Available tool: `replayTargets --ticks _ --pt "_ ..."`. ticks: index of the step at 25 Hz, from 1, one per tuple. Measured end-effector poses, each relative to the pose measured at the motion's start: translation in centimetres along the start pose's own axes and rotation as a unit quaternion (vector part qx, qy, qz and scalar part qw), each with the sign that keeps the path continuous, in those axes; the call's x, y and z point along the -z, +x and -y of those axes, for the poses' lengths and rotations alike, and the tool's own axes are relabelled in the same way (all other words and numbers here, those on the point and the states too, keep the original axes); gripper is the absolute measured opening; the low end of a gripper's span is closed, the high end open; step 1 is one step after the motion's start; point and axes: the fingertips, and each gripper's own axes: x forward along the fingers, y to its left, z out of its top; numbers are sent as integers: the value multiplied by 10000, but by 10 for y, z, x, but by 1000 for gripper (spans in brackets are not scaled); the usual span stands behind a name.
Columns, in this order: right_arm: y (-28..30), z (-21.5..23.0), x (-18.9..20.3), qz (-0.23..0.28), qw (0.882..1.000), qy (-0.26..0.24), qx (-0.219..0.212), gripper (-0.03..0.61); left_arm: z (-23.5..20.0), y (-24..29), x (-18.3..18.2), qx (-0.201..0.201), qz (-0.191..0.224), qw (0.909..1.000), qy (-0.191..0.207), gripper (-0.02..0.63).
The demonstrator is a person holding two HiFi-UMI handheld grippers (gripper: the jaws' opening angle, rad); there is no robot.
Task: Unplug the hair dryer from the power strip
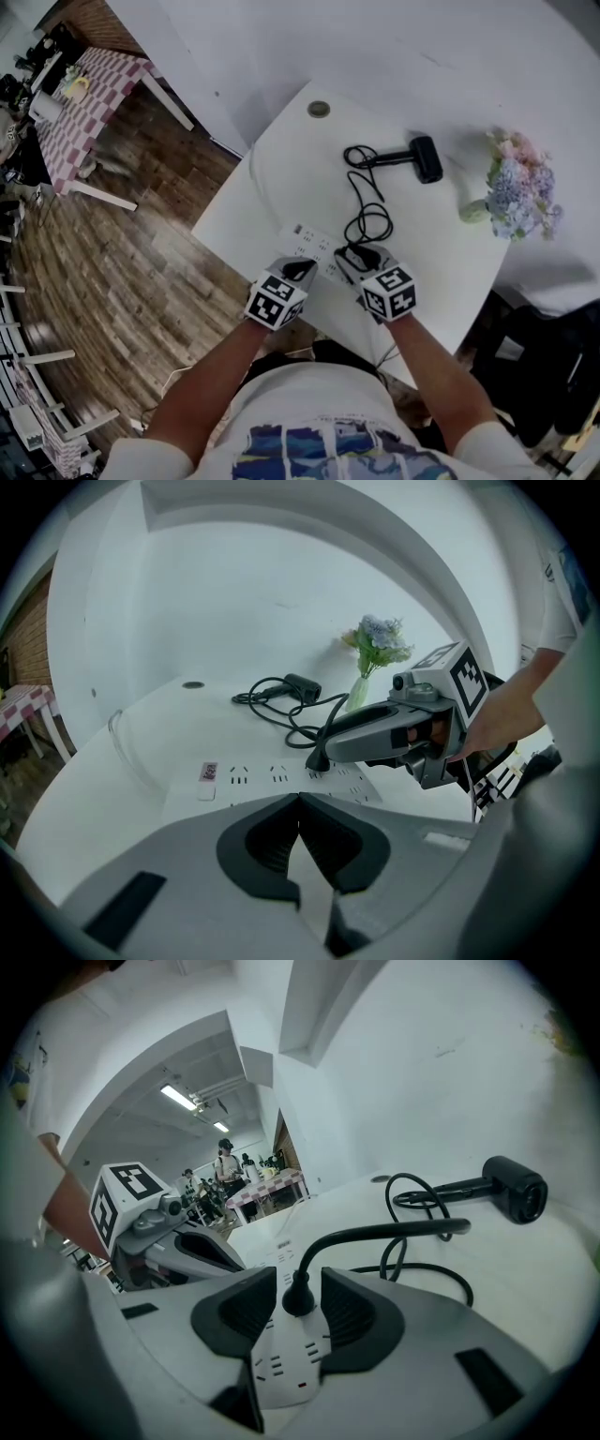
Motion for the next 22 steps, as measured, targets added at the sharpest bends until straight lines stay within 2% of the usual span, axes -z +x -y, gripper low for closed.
replayTargets --ticks 10,16,22 --pt "10 -1 3 -83 9998 15 -180 82 0 13 0 122 -51 9999 -52 3" --pt "10 0 3 -69 9998 2 -181 80 -1 17 2 177 -69 9997 -157 3" --pt "10 1 3 -68 9998 3 -177 78 0 17 2 139 -65 9999 76 3"
